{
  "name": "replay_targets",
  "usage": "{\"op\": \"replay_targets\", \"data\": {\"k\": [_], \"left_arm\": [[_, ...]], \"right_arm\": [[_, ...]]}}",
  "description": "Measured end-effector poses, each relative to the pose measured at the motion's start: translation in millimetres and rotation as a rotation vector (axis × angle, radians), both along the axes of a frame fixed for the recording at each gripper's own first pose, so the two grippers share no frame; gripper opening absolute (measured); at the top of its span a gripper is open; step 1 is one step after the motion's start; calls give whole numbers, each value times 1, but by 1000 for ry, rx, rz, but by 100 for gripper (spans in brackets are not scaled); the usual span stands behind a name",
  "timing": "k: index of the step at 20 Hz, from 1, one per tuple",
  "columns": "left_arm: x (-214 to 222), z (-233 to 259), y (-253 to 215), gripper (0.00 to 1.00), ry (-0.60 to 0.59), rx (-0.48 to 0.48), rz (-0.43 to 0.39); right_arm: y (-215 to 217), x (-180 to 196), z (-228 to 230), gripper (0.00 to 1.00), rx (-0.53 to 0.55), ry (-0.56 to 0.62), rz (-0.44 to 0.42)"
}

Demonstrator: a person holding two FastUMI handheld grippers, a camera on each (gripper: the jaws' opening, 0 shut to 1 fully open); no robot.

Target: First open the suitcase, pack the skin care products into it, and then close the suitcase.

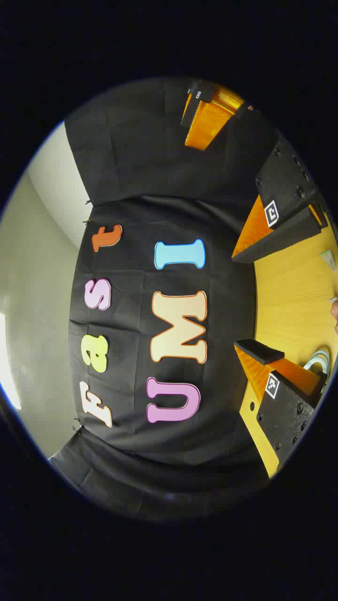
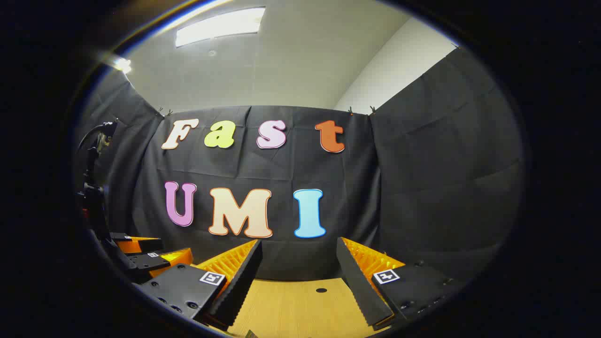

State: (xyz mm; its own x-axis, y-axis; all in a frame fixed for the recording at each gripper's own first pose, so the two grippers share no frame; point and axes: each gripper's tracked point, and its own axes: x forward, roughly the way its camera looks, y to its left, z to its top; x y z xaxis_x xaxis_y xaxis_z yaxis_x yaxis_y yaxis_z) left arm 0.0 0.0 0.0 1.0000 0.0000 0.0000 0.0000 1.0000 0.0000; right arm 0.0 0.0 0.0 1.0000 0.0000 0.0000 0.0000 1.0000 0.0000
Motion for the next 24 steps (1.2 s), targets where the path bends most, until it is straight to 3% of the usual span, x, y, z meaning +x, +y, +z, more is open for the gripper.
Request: {"op": "replay_targets", "data": {"k": [7, 12, 14, 17, 20, 24], "left_arm": [[-1, -5, -6, 96, 15, 25, 14], [-9, -26, 14, 96, 62, 65, 99], [-16, -48, 41, 94, 131, 91, 166], [-26, -95, 76, 94, 261, 56, 217], [-29, -157, 97, 97, 440, 52, 193], [-29, -217, 114, 96, 584, 15, 179]], "right_arm": [[-2, 1, -11, 98, 3, 2, 35], [12, 7, -43, 98, 59, 38, 158], [22, 12, -65, 99, 77, 87, 199], [29, 16, -79, 99, 94, 139, 194], [32, 24, -86, 99, 97, 159, 146], [41, 29, -102, 98, 44, 219, 110]]}}
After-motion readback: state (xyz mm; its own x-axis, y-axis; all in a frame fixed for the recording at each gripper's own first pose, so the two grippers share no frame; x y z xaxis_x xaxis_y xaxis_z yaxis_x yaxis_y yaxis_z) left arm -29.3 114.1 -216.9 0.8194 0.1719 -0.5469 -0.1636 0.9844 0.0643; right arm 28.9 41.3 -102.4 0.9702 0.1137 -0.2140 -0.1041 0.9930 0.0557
